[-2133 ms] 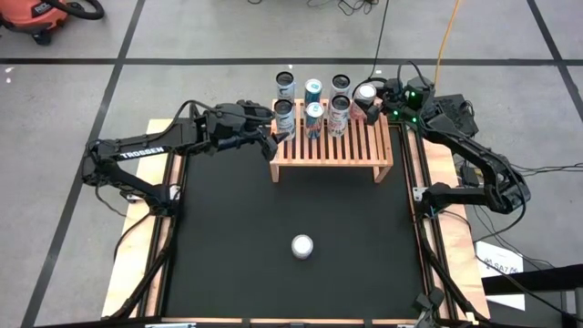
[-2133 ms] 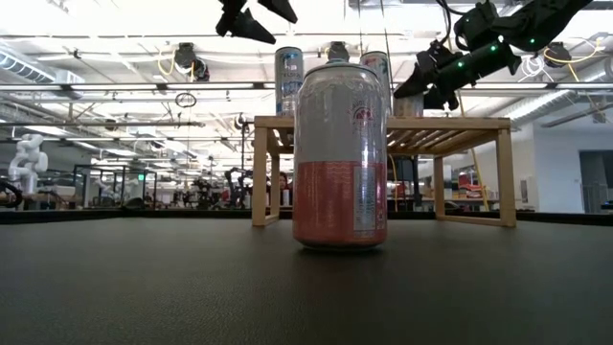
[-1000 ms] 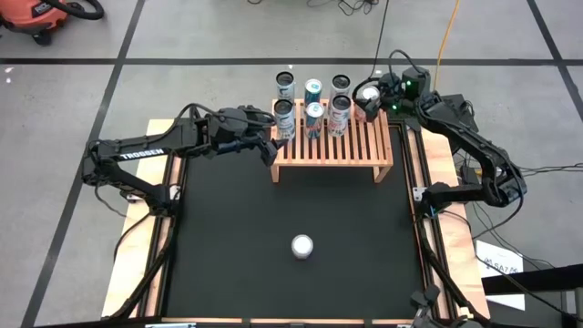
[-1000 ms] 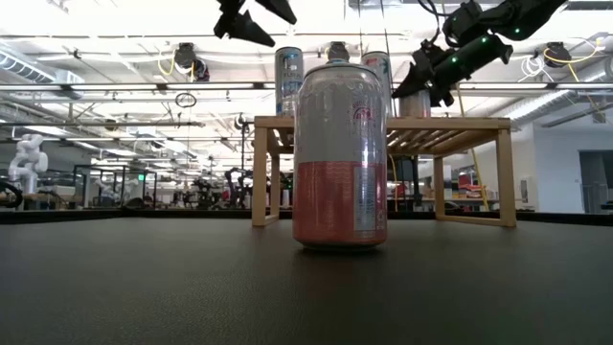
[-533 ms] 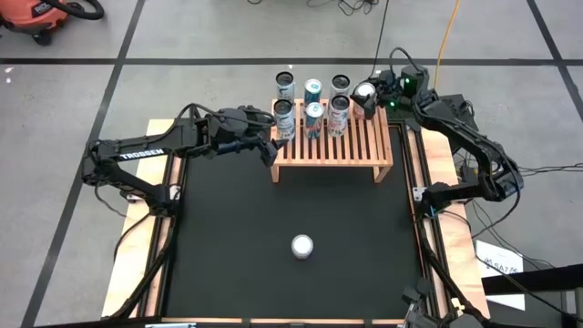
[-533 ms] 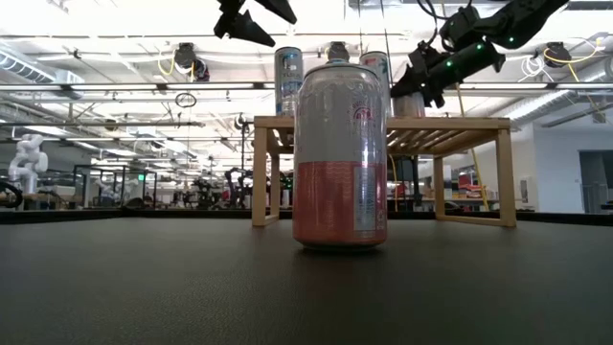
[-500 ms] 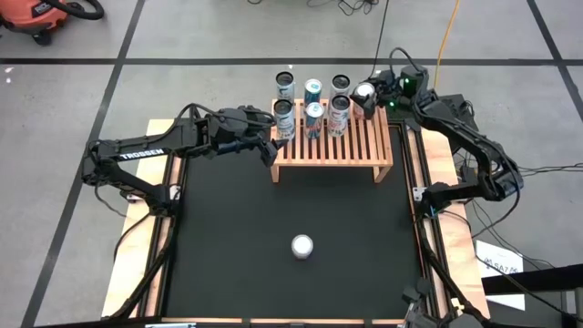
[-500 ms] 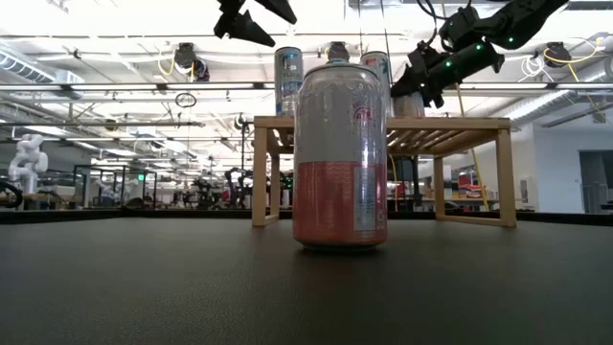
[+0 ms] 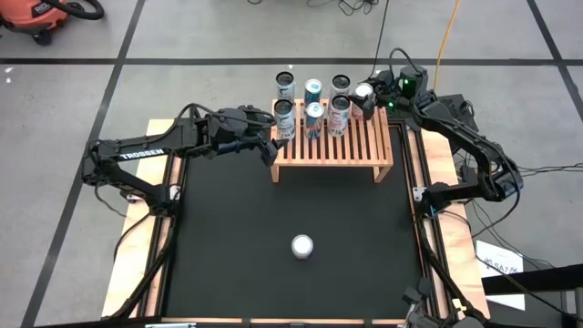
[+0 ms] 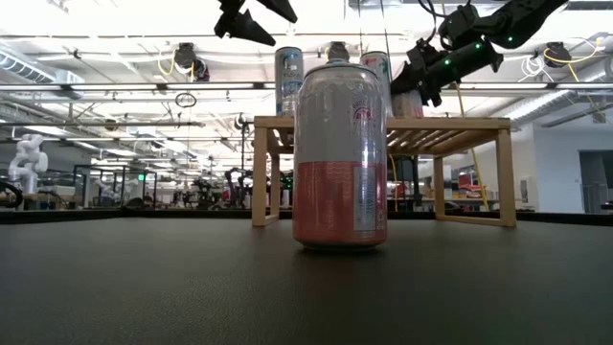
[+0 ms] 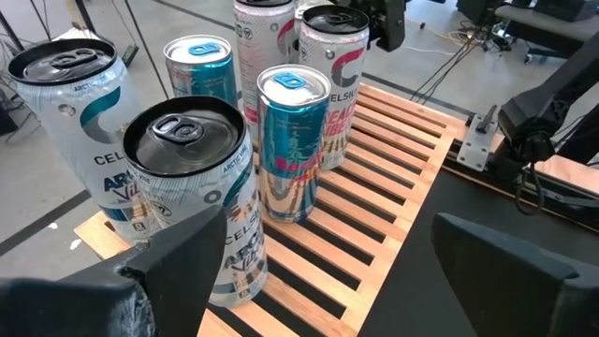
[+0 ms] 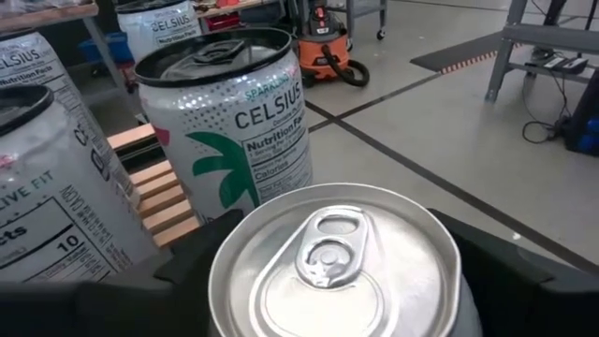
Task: Place canned beverage on shelf
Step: Put the white soda can on the shelf
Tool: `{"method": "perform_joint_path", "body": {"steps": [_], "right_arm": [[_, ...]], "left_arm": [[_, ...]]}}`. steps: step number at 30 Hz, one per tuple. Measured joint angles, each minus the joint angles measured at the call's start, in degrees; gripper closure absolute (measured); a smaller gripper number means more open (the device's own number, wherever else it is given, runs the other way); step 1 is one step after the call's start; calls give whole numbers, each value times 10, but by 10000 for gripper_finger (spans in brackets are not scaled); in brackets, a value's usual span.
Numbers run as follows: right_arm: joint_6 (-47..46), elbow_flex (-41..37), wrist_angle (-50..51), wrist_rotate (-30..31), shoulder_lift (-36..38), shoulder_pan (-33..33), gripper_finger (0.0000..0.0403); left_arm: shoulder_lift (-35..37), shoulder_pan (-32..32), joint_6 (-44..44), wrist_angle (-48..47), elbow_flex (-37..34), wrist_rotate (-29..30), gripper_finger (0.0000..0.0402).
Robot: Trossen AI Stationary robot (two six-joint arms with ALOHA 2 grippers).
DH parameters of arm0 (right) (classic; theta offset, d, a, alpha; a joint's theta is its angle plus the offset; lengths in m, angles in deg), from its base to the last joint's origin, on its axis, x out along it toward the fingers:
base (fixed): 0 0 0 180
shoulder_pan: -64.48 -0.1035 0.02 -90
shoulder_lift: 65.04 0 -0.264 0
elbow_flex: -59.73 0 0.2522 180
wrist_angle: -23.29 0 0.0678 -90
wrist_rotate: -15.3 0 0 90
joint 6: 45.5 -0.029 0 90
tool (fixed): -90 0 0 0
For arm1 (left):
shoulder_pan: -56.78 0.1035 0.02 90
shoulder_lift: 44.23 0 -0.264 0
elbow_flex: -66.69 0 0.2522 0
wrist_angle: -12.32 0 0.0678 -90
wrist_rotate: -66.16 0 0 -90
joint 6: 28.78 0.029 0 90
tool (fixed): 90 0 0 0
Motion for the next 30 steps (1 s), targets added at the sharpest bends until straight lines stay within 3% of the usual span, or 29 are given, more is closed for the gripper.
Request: {"method": "perform_joint_path", "body": {"steps": [17,26,30], "right_arm": [[-10,0,-6,2,3,0,102],[-25,1,0,2,9,1,29],[-34,1,2,4,13,2,16]], "left_arm": [[0,0,-4,0,0,0,27],[0,0,-14,-2,0,0,27],[0,0,-14,-2,0,0,27]]}}
